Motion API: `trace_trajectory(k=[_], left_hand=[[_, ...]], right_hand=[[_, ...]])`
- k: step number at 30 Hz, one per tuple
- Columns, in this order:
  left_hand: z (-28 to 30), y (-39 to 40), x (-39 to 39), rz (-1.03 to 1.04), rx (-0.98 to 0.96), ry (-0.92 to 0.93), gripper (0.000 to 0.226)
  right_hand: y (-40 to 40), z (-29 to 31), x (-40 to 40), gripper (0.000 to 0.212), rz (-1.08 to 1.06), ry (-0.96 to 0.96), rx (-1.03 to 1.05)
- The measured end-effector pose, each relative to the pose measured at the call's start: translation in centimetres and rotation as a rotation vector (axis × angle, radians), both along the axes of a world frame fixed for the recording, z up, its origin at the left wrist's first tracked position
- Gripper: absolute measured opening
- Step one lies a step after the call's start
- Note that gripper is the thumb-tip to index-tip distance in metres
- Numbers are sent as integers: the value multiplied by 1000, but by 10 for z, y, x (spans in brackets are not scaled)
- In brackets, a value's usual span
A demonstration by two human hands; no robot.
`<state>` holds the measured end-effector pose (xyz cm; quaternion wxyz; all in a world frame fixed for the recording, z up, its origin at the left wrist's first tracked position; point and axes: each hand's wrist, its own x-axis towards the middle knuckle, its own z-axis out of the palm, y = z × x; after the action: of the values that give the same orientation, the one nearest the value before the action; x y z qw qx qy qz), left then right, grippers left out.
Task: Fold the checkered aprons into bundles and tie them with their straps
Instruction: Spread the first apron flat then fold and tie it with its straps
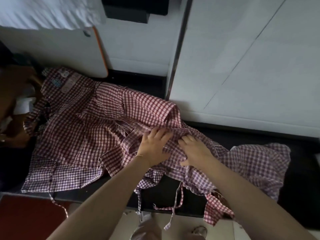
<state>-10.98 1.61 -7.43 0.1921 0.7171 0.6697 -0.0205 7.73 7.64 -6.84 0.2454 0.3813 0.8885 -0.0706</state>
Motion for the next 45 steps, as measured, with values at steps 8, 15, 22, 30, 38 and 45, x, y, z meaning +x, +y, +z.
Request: trace_trajectory(k=[8,15,22,30,38,45], left_hand=[[25,30,23,282,181,-20,36],[61,38,71,199,-4,-134,42],[80,41,153,16,-436,-162,14],[119,60,217,393,-22,-183,27],[106,42,267,694,534,-23,40],[16,17,339,114,-201,-46,63]], right_hand=[[-4,11,71,78,-298,195,344],[7,36,147,76,-434,-188,-184],[30,92,257,54,-511,-510,-423],[77,124,385,25,-572,83,407],[35,91,388,18,-608,346,271],[-18,15,401,34,-730,175,-26]])
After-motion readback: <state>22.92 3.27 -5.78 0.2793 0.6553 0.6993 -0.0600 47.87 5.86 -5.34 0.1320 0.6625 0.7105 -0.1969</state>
